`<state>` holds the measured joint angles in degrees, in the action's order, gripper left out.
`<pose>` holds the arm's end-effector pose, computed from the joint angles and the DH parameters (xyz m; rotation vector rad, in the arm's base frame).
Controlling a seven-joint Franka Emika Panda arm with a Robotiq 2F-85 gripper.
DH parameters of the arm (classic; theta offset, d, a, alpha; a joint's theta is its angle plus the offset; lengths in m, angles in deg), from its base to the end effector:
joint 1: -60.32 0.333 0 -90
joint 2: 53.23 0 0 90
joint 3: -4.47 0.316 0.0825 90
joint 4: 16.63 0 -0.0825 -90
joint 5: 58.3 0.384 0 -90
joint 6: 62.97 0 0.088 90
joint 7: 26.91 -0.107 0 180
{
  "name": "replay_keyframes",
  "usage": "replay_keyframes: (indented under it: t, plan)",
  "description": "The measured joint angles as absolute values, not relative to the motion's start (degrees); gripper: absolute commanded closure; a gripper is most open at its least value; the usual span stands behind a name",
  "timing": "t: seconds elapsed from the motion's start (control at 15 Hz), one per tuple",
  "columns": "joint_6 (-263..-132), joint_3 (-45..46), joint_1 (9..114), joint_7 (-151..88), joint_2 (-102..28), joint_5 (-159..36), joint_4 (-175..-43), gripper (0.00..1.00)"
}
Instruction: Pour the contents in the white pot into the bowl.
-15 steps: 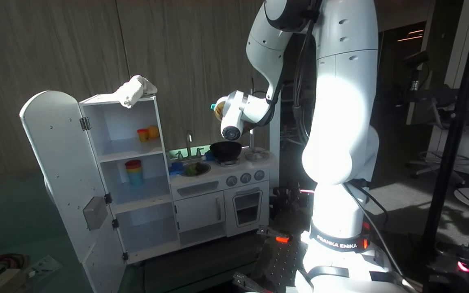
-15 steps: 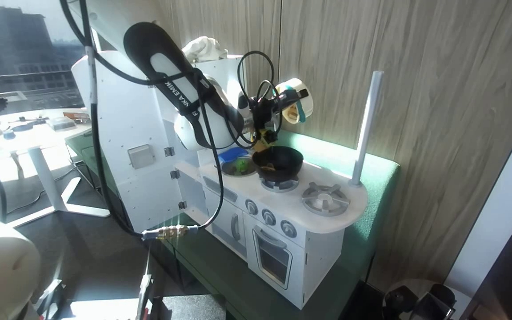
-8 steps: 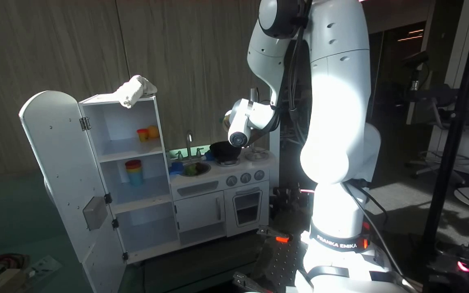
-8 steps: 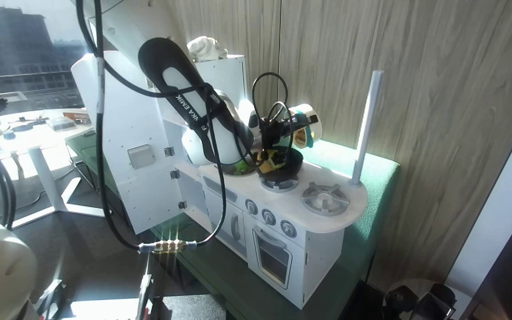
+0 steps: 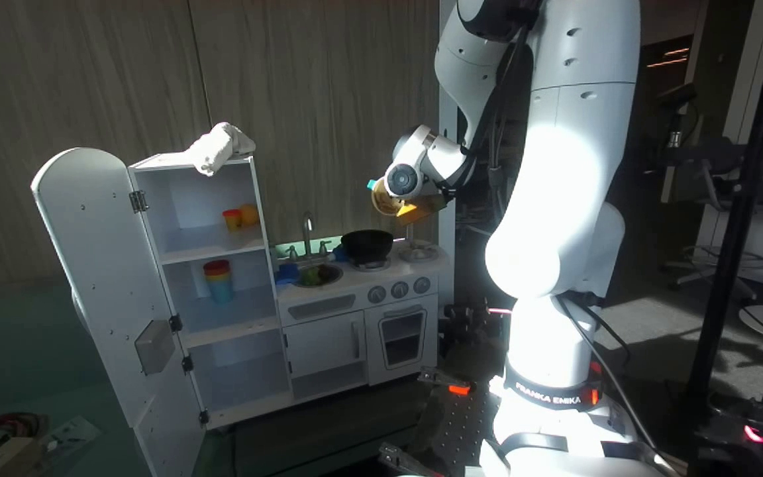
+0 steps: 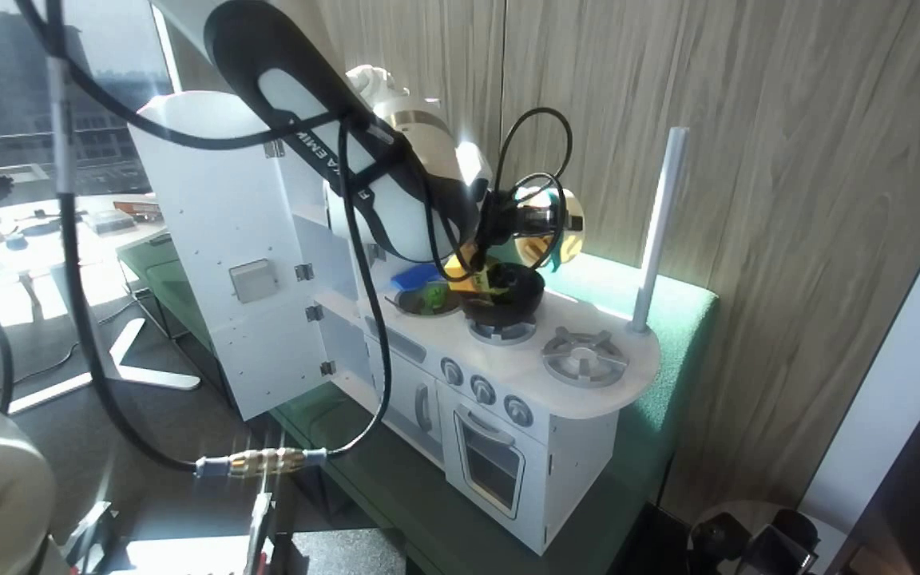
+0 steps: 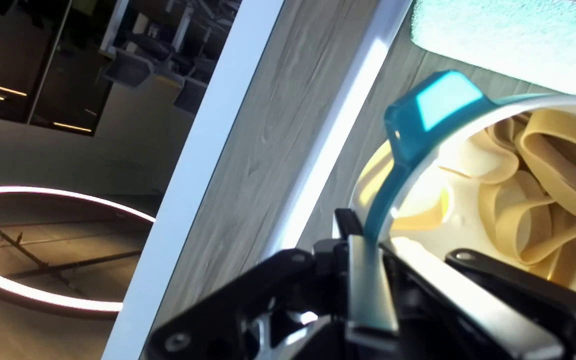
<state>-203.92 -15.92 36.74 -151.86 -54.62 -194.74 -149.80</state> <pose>0.3739 -0.3600 0.3630 1.7323 -0.7513 1.0789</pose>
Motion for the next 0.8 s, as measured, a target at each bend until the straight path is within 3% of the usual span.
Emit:
replay_keyframes:
  t: [0.4, 0.8]
  plan:
    - [-226.1, -24.5, 34.0, -130.5, -61.5, -168.2, -148.4, 0.98]
    - [-233.6, -30.5, 32.5, -106.5, -57.7, -138.2, -154.1, 0.98]
